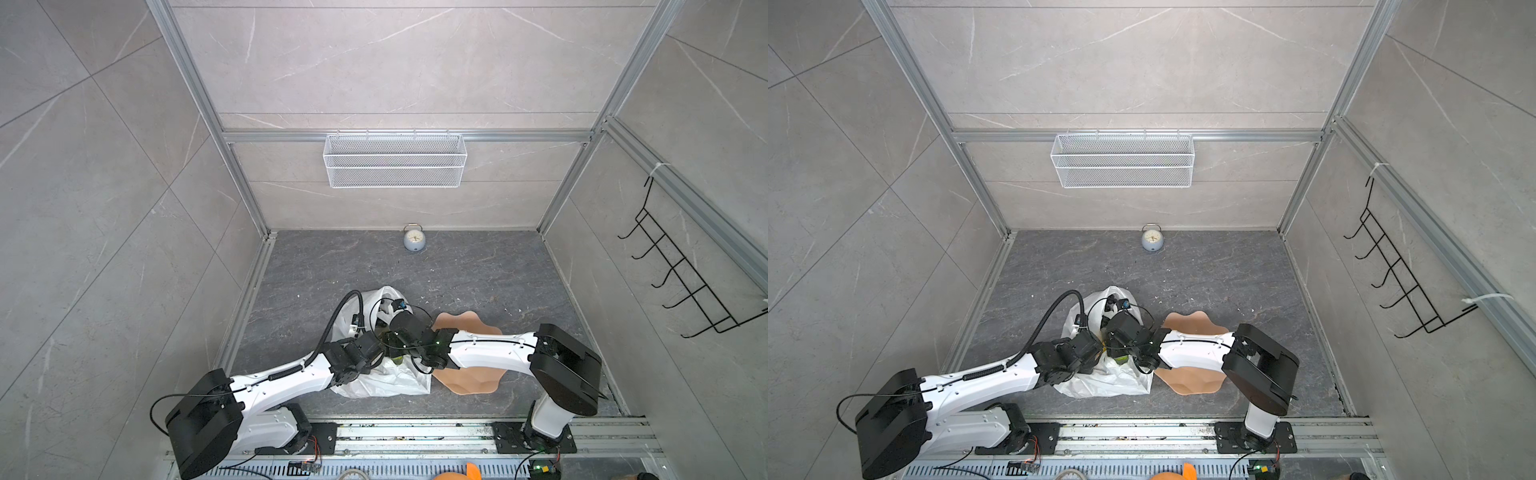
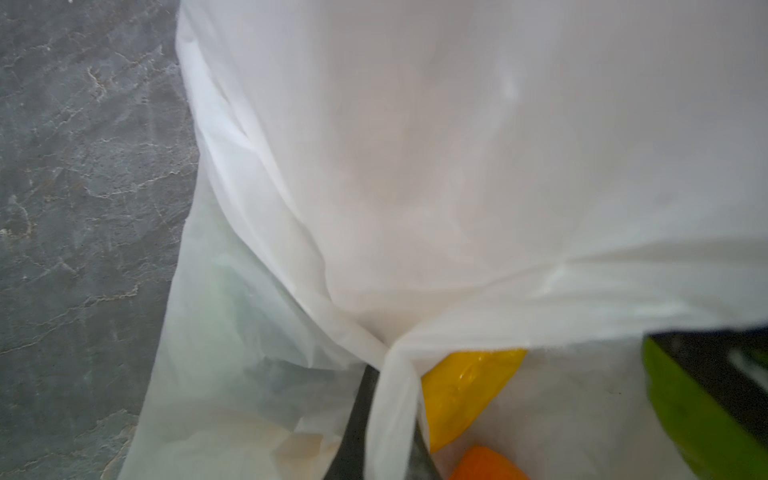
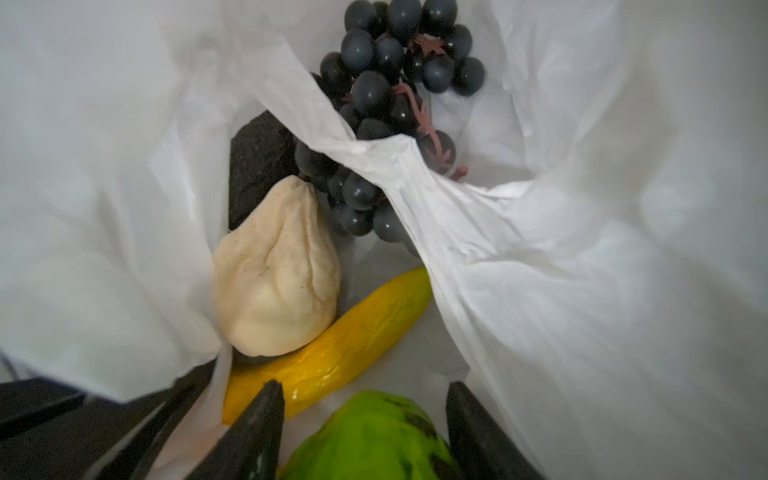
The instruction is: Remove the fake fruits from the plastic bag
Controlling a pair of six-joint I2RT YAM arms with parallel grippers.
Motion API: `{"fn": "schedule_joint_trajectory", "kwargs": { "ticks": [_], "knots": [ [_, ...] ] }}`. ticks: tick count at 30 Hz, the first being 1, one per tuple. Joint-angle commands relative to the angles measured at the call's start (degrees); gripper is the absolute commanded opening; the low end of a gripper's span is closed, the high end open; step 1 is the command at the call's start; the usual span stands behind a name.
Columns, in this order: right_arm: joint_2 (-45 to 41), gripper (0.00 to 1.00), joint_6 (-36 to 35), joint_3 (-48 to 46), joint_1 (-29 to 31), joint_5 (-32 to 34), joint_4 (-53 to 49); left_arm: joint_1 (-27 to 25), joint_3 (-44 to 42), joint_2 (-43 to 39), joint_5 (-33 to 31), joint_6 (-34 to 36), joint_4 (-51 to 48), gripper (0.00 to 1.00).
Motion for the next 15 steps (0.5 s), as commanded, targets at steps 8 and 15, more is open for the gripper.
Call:
{"fn": "schedule_joint_trajectory", "kwargs": {
  "ticks": [8, 15],
  "knots": [
    [-10.4, 0.51, 5.5, -8.3, -4.6, -10.1, 15.1, -0.3, 0.6, 1.5, -0.6, -2.7, 0.6, 0.01],
    [-10.9, 0.51, 6.5, -11.1, -5.4, -10.3, 18.7, -0.3, 4.4, 8.2, -2.1, -3.8, -3.2, 0.00]
  ]
}}
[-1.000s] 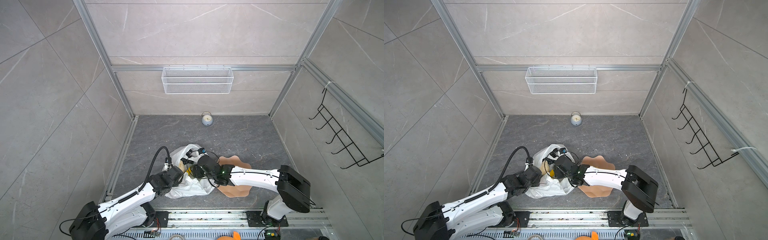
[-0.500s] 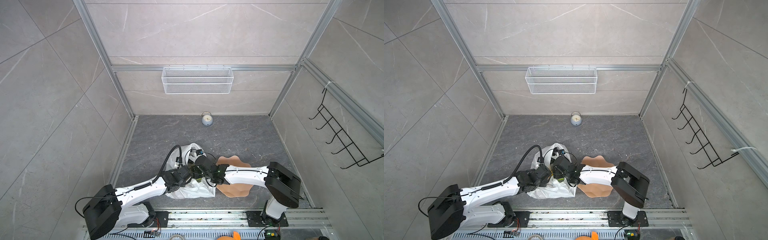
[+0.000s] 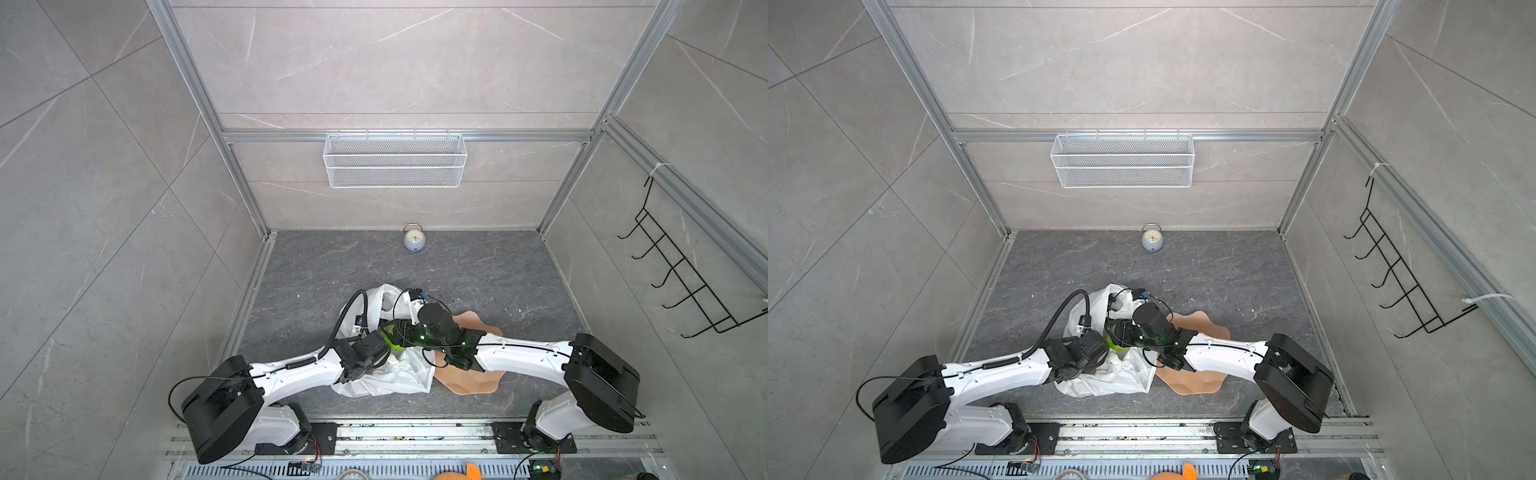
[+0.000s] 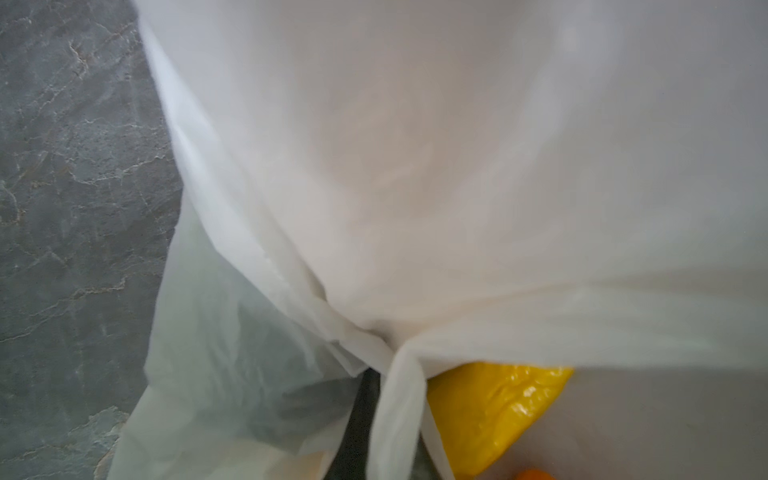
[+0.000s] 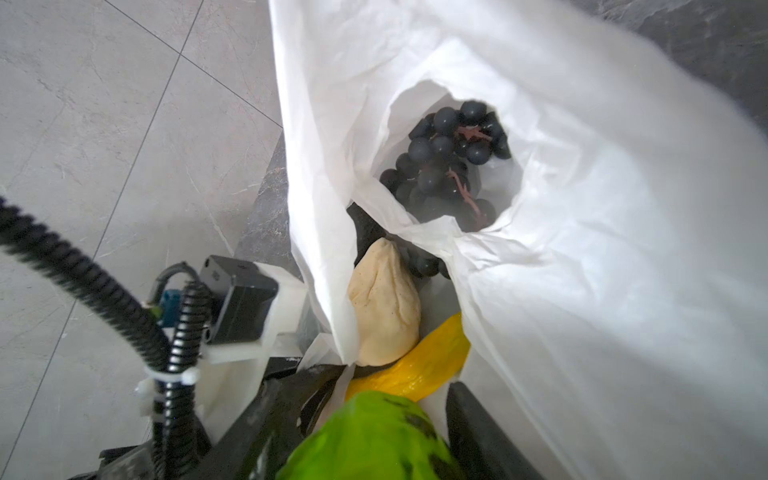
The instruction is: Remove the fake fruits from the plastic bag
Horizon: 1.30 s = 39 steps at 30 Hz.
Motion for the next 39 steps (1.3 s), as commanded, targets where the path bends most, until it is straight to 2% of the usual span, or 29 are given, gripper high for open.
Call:
{"fn": "schedule_joint_trajectory", "kwargs": {
  "ticks": [1, 9, 16, 21, 24, 30, 35, 39],
  "knots": [
    [-0.3, 0.51, 1.5, -1.0, -0.5, 0.2, 2.4, -0.2, 2.1, 1.4, -1.6, -1.6, -2.5, 0.00],
    [8.6, 0.50, 2.1, 1.2, -0.4, 2.0, -3.1, -0.2, 0.2, -1.7, -2.1, -3.2, -1.4, 0.01],
    [14.3, 0.52, -1.5, 7.1, 0.6, 7.9, -11.3, -0.2, -1.9, -6.6, -3.2, -3.1, 0.6, 0.00],
    [13.6, 0.69, -6.6, 12.2, 2.7, 14.9, -20.7, -0.6, -1.5, -6.8, -2.8, -1.3, 0.8, 0.00],
    [12.9, 0.73, -8.1, 15.0, 3.0, 16.8, -26.3, -0.7, -1.7, -6.3, -2.8, -1.0, 1.0, 0.00],
    [10.3, 0.75, -9.7, 17.0, 3.9, 18.5, -33.6, -1.4, -1.6, -6.0, -3.4, -1.1, 1.2, 0.01],
    [7.1, 0.71, -12.8, 18.3, 7.4, 20.8, -37.0, -1.7, -1.8, -6.0, -4.3, -1.6, 1.0, 0.01],
    [7.9, 0.71, -12.7, 19.3, 8.1, 21.0, -38.3, -1.7, -2.7, -7.1, -4.5, -2.2, 1.5, 0.01]
  ]
}}
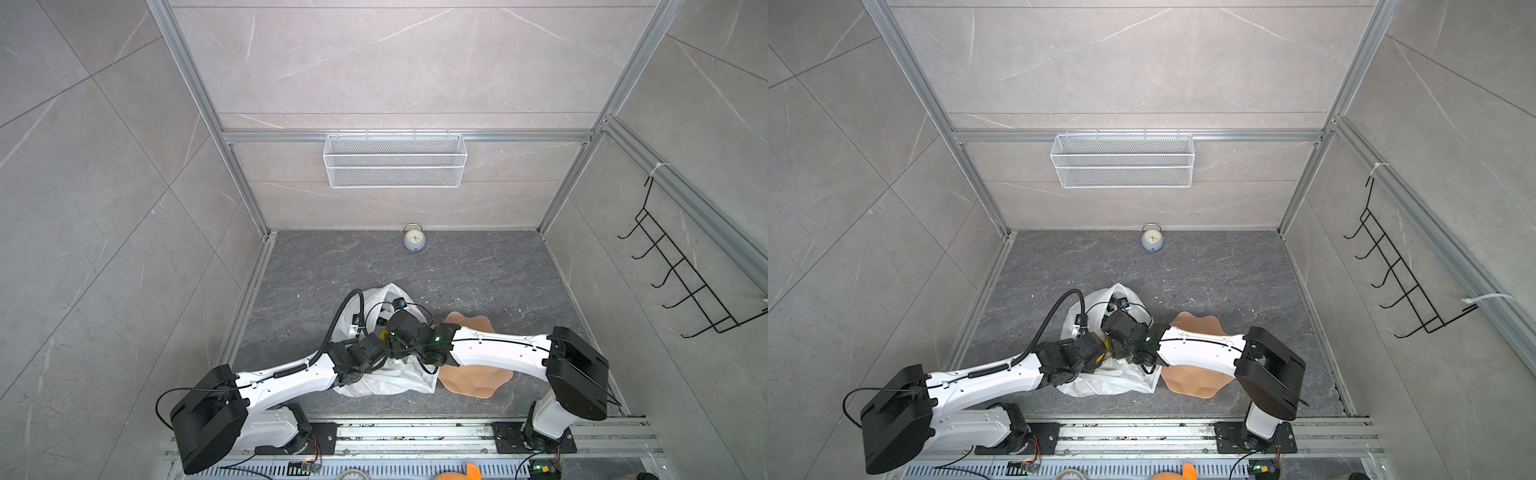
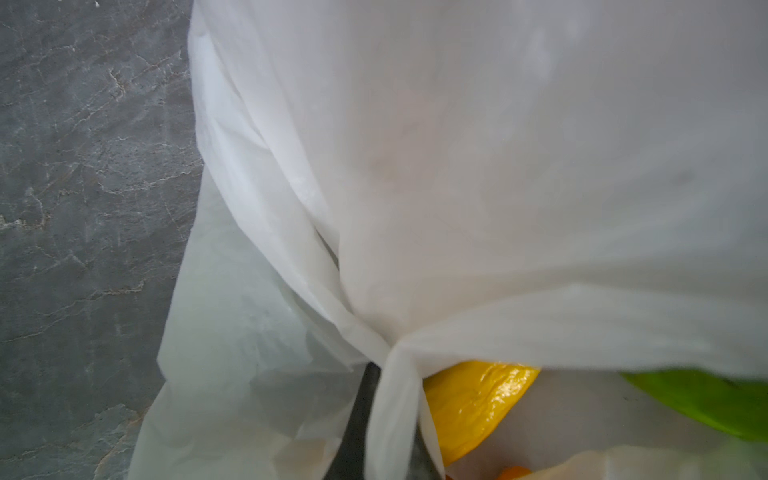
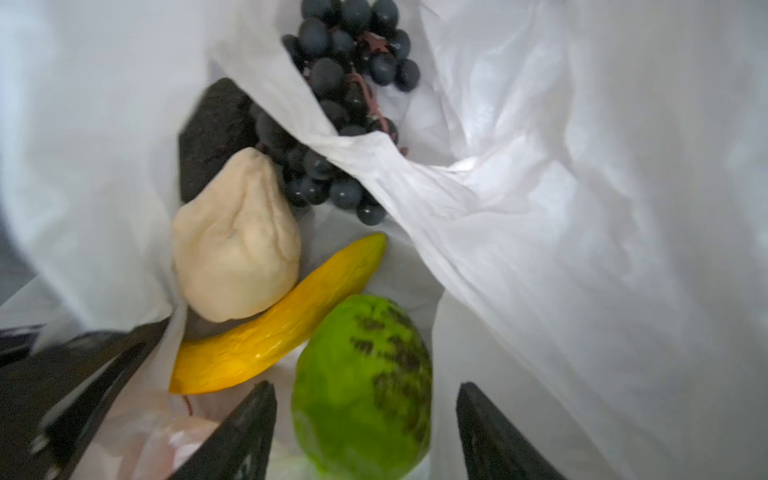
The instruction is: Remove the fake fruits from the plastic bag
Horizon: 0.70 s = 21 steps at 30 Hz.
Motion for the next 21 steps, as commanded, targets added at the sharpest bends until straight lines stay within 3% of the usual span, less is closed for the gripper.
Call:
{"fn": "schedule_joint_trajectory", "kwargs": {
  "ticks": [1, 13, 21],
  "knots": [
    [0.1, 0.70, -1.4, 1.9, 0.1, 2.3, -3.8, -0.3, -0.6, -1.3, -2.0, -0.3, 0.5, 0.01],
    [0.3, 0.66, -0.6, 1.5, 0.7, -2.9, -0.8, -0.4, -1.2, -3.3, -3.0, -1.5, -0.7, 0.01],
    [2.9, 0.69, 0.0, 1.9, 0.8, -0.1, -3.3, -0.5, -1.3, -3.7, -3.1, -1.6, -0.8, 0.02]
  ]
}}
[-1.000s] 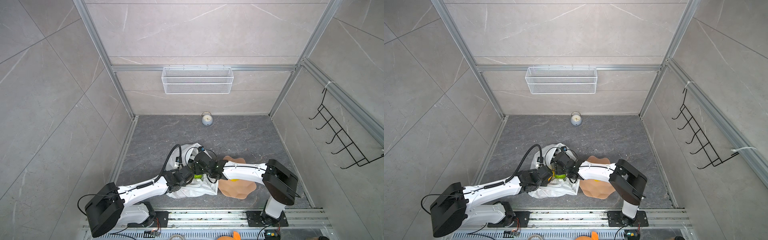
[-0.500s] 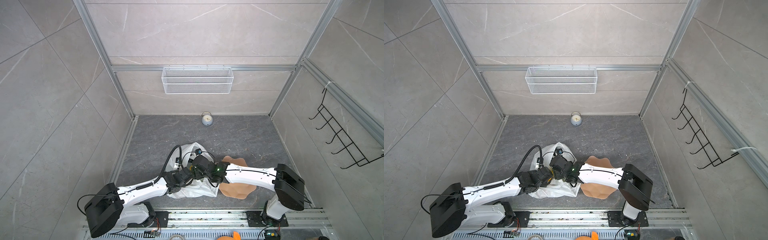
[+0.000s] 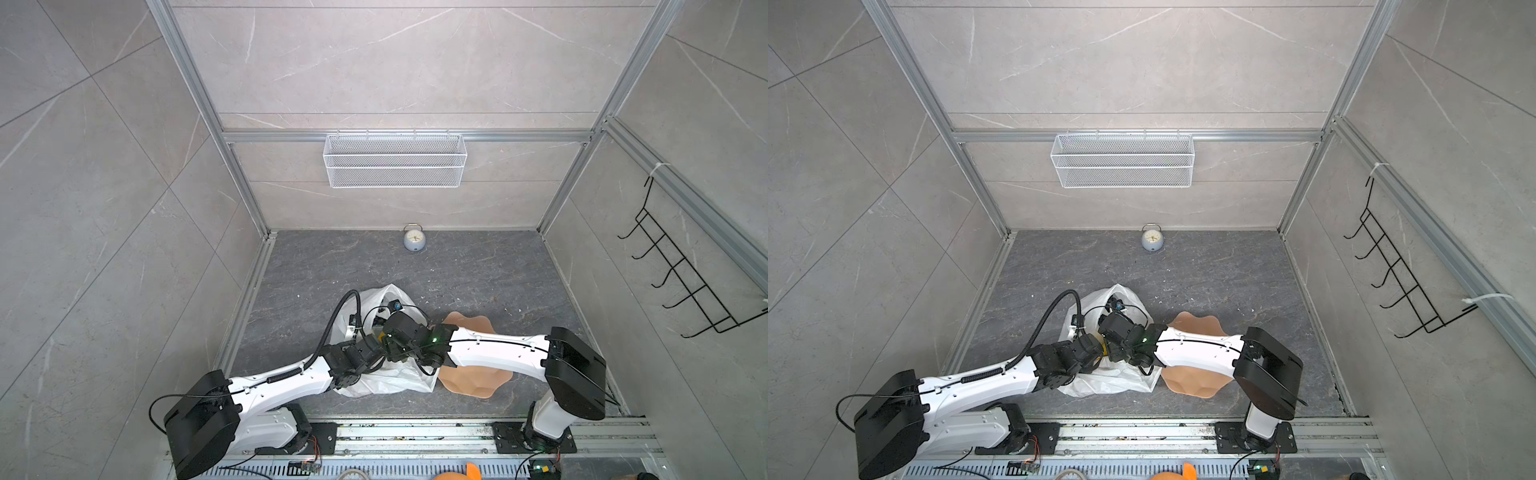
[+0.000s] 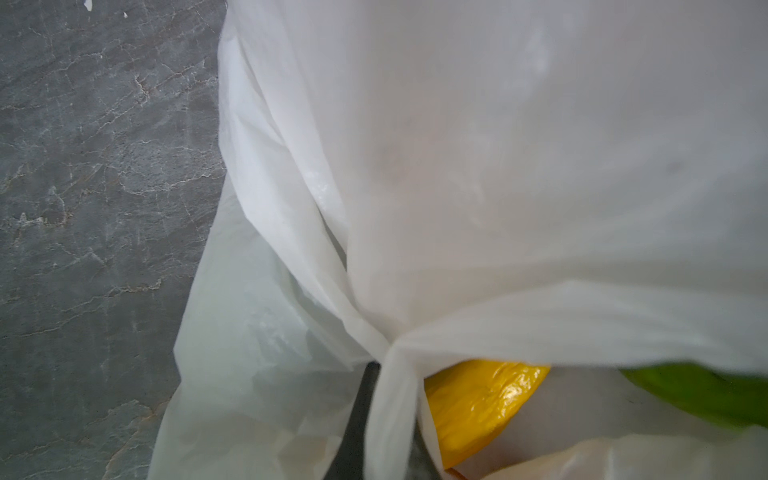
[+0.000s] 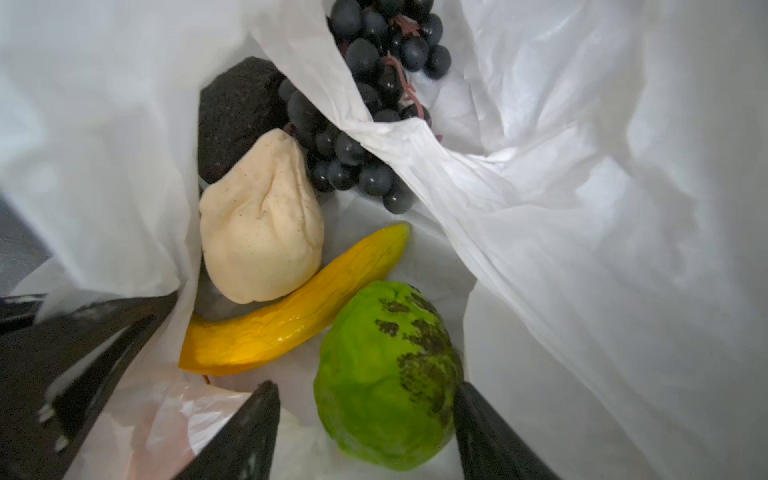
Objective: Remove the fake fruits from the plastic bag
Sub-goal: 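Close the right gripper on the green melon inside the bag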
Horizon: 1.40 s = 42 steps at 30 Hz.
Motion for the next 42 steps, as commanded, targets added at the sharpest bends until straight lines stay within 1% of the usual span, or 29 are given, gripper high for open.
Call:
{"fn": "schedule_joint_trajectory", "kwargs": {
  "ticks": [1, 4, 16, 19, 22, 28, 30, 36, 39, 42],
  "knots": [
    [1.8, 0.69, 0.8, 1.1, 0.4, 0.8, -2.0, -0.3, -0.3, -1.3, -1.6, -0.9, -0.6, 0.02],
    [2.3, 0.68, 1.3, 0.7, 0.4, -1.1, -0.8, -0.3, -0.3, -1.6, -1.9, -1.0, -0.8, 0.02],
    [8.6, 0.70, 2.0, 2.7, 0.3, 0.0, -1.5, -0.3, -0.6, -2.5, -2.4, -1.1, -1.2, 0.02],
    [9.0, 0.70, 1.7, 3.5, 0.2, 0.7, -1.3, -0.3, -0.6, -2.9, -2.4, -1.2, -1.2, 0.02],
    [10.2, 0.71, 1.9, 5.8, 0.1, 1.8, -4.0, -0.3, -0.6, -3.2, -2.7, -1.5, -1.9, 0.02],
    [11.4, 0.72, 2.9, 5.7, -0.2, 1.7, -4.4, -0.3, -1.6, -5.6, -3.4, -2.6, -2.2, 0.02],
    [11.4, 0.69, 3.1, 5.8, -0.5, 1.9, -4.8, -0.3, -1.6, -5.9, -3.4, -2.7, -2.3, 0.02],
    [8.1, 0.54, 3.0, 4.6, -0.5, 2.3, -3.3, -0.3, -1.4, -5.6, -3.5, -2.7, -2.6, 0.02],
    [4.7, 0.51, 2.5, 3.4, -0.4, 2.4, -1.9, -0.3, -1.4, -5.6, -3.6, -2.7, -2.6, 0.02],
    [1.0, 0.51, 1.8, 1.8, -0.5, 1.4, 0.5, -0.3, -1.3, -5.3, -3.5, -2.6, -2.6, 0.02]
  ]
}}
